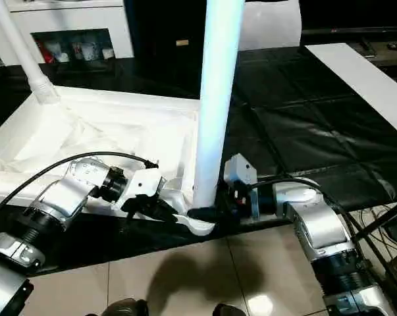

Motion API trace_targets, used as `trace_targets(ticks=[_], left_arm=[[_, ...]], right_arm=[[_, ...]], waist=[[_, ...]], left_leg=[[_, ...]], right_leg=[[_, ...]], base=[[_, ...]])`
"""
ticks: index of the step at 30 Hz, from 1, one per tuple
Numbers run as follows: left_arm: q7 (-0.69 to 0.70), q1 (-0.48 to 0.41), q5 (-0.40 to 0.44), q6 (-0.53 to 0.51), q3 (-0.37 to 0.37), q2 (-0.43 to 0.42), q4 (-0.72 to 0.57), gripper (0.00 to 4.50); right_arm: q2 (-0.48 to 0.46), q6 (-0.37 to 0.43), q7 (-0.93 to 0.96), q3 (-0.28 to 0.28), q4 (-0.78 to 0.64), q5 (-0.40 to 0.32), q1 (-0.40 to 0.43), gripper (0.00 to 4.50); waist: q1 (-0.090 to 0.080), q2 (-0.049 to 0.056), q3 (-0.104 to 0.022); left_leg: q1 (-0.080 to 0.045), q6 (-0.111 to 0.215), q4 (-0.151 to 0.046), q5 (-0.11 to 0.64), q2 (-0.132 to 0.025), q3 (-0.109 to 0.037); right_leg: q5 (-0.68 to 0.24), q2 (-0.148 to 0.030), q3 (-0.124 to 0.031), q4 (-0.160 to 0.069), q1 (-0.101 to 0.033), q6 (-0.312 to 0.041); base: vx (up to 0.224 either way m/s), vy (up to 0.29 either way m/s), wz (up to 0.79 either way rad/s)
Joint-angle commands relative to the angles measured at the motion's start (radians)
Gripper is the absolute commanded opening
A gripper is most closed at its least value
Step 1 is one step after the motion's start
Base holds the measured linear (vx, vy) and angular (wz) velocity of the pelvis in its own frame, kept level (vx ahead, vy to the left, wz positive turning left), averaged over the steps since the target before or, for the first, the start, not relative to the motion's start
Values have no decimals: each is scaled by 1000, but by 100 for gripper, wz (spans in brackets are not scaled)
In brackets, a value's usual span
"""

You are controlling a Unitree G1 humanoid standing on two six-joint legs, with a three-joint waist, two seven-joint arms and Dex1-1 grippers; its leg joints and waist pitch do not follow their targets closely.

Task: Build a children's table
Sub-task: Rotate leg to tighten

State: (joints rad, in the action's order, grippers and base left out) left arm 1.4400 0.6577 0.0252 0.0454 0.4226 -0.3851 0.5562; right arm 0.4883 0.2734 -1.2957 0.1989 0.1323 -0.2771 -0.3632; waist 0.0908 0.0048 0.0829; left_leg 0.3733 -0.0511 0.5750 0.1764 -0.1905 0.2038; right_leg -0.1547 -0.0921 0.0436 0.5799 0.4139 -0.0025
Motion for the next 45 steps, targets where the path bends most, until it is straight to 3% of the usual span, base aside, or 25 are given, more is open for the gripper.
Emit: trace_targets(ticks=[1, 5, 13, 16, 19, 20, 22, 24, 26, 28, 32, 35, 37, 38, 40, 45], left_arm=[[42, 13, 24, 22, 39, -1, 7, 0], [41, 15, 21, 32, 38, -1, 21, 0], [32, 8, 11, 22, 23, 3, 29, 0], [-49, 7, 3, -41, -9, 33, 28, 0], [-164, 13, -1, -118, -48, 73, 33, 0], [-252, 16, -17, -188, -84, 112, 27, 0], [-328, 17, -24, -249, -110, 149, 16, 0], [-450, 20, -30, -328, -149, 209, 1, 0], [-512, 24, -28, -353, -167, 242, -1, 0], [-569, 30, -16, -386, -178, 272, -3, 0], [-730, 63, -11, -452, -232, 352, 7, 0], [-828, 96, -3, -459, -267, 387, 25, 0], [-833, 99, 5, -460, -260, 384, 21, 0], [-822, 95, 16, -456, -245, 373, 7, 0], [-806, 89, 23, -453, -233, 363, -5, 0], [-723, 59, 29, -420, -207, 309, -32, 0]], right_arm=[[16, -6, -41, 19, 2, -9, -18, 237], [22, -2, -58, 26, 2, -13, -19, 205], [14, 20, -68, 40, -4, -25, -9, 195], [-24, 77, -5, 26, -45, -52, 19, 195], [-82, 129, 108, 5, -84, -64, 46, 195], [-142, 155, 234, -6, -90, -33, 60, 195], [-200, 179, 346, -19, -79, -4, 62, 195], [-295, 235, 504, -51, -51, 18, 50, 195], [-340, 244, 573, -62, -37, 39, 37, 195], [-388, 272, 638, -80, -28, 38, 23, 195], [-500, 336, 827, -146, 37, 44, -34, 195], [-550, 317, 878, -170, 83, 54, -68, 195], [-558, 307, 893, -176, 92, 58, -74, 251], [-562, 300, 903, -184, 99, 63, -78, 251], [-560, 295, 902, -189, 100, 65, -77, 265], [-510, 245, 846, -175, 55, 76, -51, 298]], waist=[[-5, -15, -75], [-1, -13, -75], [0, -16, -75], [-1, -16, -73], [1, -16, -70], [-6, -13, -64], [-14, -10, -63], [-29, -11, -59], [-48, -10, -60], [-60, -10, -61], [-66, -9, -63], [-70, -8, -66], [-66, -8, -69], [-66, -6, -71], [-63, -6, -75], [-58, -5, -78]], left_leg=[[-18, 63, -62, 182, -42, -12], [-17, 78, -59, 158, -43, -11], [-17, 72, -59, 170, -43, -12], [-16, 73, -59, 164, -43, -11], [-16, 57, -62, 189, -41, -14], [-17, 30, -66, 228, -39, -15], [-16, 5, -70, 268, -35, -24], [-15, -19, -75, 302, -32, -27], [-13, -22, -75, 325, -29, -33], [-12, -9, -75, 323, -27, -32], [-14, 2, -73, 305, -24, -29], [-15, 2, -72, 299, -25, -27], [-13, 8, -71, 271, -25, -27], [-10, 23, -69, 245, -25, -24], [-11, 39, -65, 217, -25, -22], [-5, 69, -61, 154, -24, -20]], right_leg=[[-218, -48, -34, -51, -46, -241], [-190, -49, -33, -46, -47, -254], [-224, -50, -33, -48, -46, -245], [-219, -48, -34, -47, -47, -247], [-275, -51, -33, -53, -45, -233], [-351, -50, -36, -62, -40, -207], [-439, -53, -31, -70, -42, -178], [-489, -50, -30, -76, -38, -155], [-527, -49, -26, -83, -38, -131], [-506, -47, -26, -86, -39, -128], [-491, -45, -28, -90, -35, -133], [-441, -42, -29, -86, -32, -147], [-377, -42, -30, -81, -38, -159], [-304, -39, -31, -74, -41, -179], [-247, -42, -32, -69, -44, -197], [-174, -43, -28, -60, -54, -217]], base=[[0, 0, 0], [0, 0, 0], [0, 0, 0], [0, 0, 0], [0, 0, 0], [0, 0, 0], [0, 0, 0], [0, 0, 0], [0, 0, 0], [0, 0, 0], [0, 0, 0], [0, 0, 0], [0, 0, 0], [0, 0, 0], [0, 0, 0], [0, 0, 0]])
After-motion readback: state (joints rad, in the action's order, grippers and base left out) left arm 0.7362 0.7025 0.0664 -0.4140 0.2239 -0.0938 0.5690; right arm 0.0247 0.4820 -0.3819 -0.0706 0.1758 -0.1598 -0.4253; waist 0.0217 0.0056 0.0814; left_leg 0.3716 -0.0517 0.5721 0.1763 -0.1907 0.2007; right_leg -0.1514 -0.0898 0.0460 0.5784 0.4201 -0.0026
